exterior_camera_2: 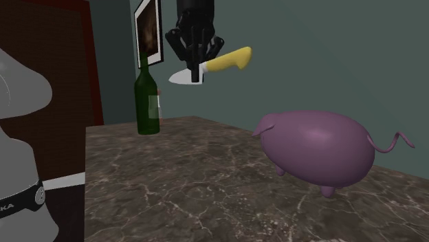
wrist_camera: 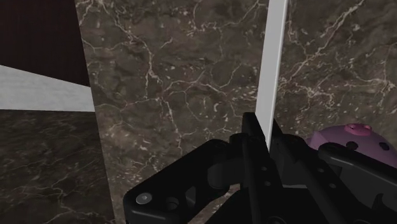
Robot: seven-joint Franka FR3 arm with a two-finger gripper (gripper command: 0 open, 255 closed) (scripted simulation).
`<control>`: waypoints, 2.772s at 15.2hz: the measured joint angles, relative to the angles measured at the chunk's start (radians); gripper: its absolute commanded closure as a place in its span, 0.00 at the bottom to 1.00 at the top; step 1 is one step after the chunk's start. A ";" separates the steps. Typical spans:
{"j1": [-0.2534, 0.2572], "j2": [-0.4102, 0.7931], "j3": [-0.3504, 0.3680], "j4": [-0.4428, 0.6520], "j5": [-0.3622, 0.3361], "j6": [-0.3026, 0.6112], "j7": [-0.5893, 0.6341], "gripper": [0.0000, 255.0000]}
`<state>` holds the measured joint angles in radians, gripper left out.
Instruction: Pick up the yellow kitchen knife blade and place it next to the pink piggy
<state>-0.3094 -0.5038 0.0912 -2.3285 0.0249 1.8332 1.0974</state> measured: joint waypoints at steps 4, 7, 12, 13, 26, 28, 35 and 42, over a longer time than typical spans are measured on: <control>0.000 -0.001 0.000 -0.052 0.000 0.051 -0.001 1.00; 0.000 0.007 0.001 -0.086 0.001 0.093 -0.001 1.00; 0.001 0.022 0.005 -0.144 0.002 0.165 0.002 1.00; 0.001 0.028 0.005 -0.153 0.002 0.180 0.001 1.00; 0.001 0.102 0.014 -0.272 0.001 0.373 0.008 1.00; 0.000 0.116 0.015 -0.288 0.000 0.403 0.009 1.00; -0.003 0.182 0.019 -0.339 -0.004 0.521 0.014 1.00; -0.003 0.192 0.020 -0.341 -0.005 0.533 0.015 0.00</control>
<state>-0.3124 -0.3115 0.1117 -2.6694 0.0200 2.3663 1.1129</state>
